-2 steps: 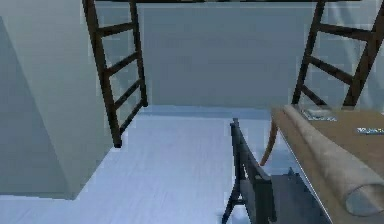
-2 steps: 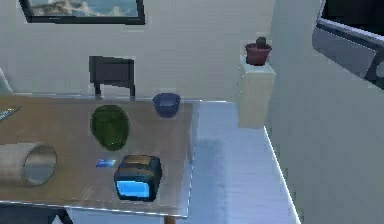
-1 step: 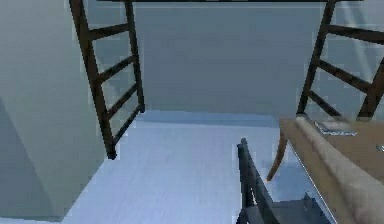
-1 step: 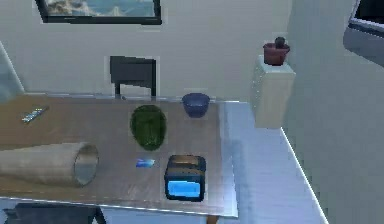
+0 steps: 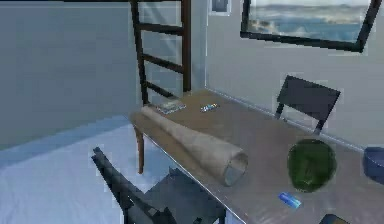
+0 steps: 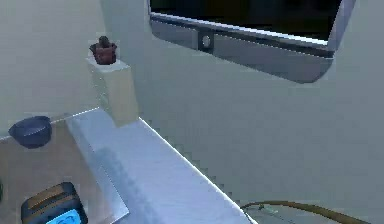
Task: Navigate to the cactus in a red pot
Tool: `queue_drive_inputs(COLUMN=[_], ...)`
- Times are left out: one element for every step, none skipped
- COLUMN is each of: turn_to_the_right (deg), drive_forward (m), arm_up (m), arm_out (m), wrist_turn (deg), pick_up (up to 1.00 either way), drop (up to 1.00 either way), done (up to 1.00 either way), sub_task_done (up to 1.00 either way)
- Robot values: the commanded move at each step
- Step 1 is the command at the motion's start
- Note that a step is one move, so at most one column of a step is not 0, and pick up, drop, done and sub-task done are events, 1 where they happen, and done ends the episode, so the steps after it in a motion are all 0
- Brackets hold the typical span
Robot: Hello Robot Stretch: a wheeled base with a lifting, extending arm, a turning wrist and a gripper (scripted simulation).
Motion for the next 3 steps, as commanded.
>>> queue_drive_inputs(turn_to_the_right=[45.0,45.0,3.0], drive_forward=[0.0,0.0,0.0], arm_up=[0.0,0.0,0.0], arm_out=[0.0,0.0,0.0], wrist_turn=[0.0,0.0,0.0], pick_up=[0.0,0.0,0.0], drop=[0.0,0.0,0.0], done=[0.0,0.0,0.0], sub_task_done=[0.0,0.0,0.0])
